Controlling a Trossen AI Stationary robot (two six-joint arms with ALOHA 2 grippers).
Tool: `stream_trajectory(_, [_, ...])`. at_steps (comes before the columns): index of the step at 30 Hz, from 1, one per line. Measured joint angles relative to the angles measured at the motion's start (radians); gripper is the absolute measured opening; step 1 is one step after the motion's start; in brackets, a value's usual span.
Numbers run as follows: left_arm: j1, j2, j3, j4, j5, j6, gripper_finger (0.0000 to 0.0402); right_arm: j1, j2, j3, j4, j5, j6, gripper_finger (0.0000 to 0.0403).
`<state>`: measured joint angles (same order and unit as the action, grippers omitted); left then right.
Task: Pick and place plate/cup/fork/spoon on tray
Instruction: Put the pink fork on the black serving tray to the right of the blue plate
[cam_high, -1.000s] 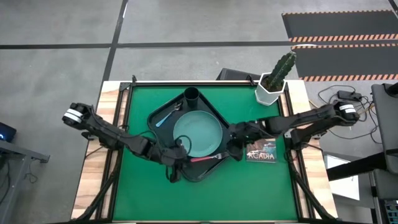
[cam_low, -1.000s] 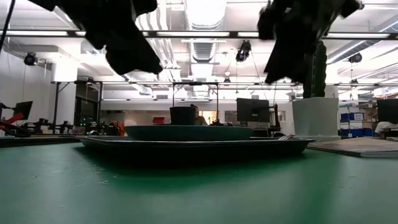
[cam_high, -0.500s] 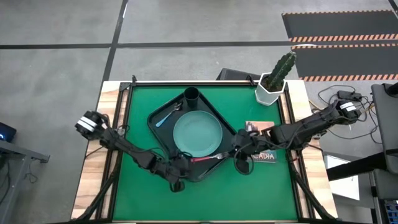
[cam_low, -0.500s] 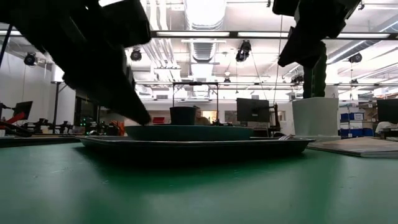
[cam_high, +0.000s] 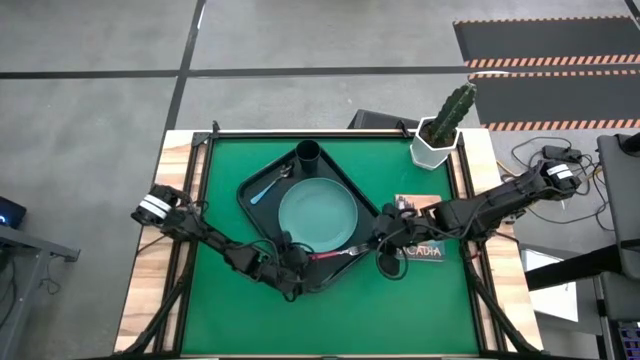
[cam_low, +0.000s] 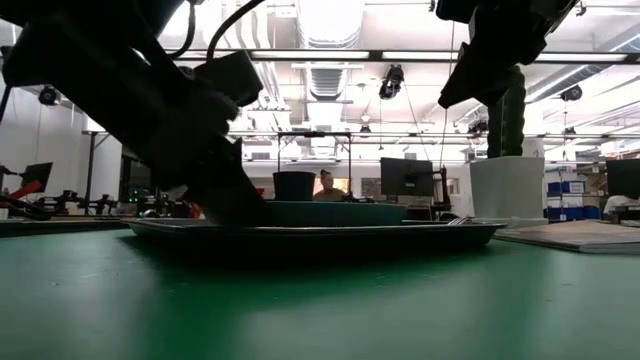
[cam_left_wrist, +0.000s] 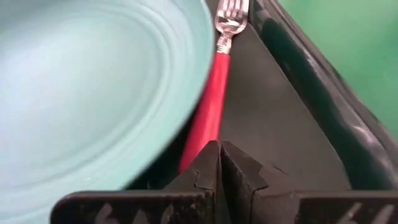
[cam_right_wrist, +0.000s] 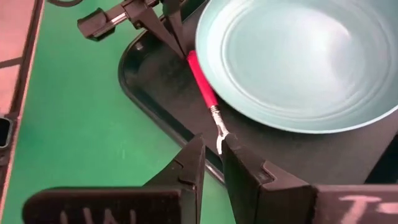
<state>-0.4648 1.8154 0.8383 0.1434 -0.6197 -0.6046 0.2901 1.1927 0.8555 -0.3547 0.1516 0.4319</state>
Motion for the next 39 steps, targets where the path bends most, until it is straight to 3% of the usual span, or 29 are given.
stream_trajectory(8, [0.000,0.002,0.000,-0.006,-0.075,0.016,0.0000,0.000,0.000,0.000,-0.002,0.009,0.000,0.0043])
stream_trajectory(19, [0.004,0.026,-0.003,-0.014,-0.072,0.009,0.0000,0.000,0.000,0.000,-0.003,0.009,0.005,0.0043])
stream_trajectory(31, [-0.008,0.021,0.024,0.015,0.088,-0.043,0.0000,0.000,0.000,-0.001,-0.006,0.009,0.015,0.0043])
stream_trajectory(39, [-0.027,0.020,0.057,0.012,0.120,-0.044,0.0000,0.000,0.000,-0.001,-0.007,0.008,0.015,0.0043])
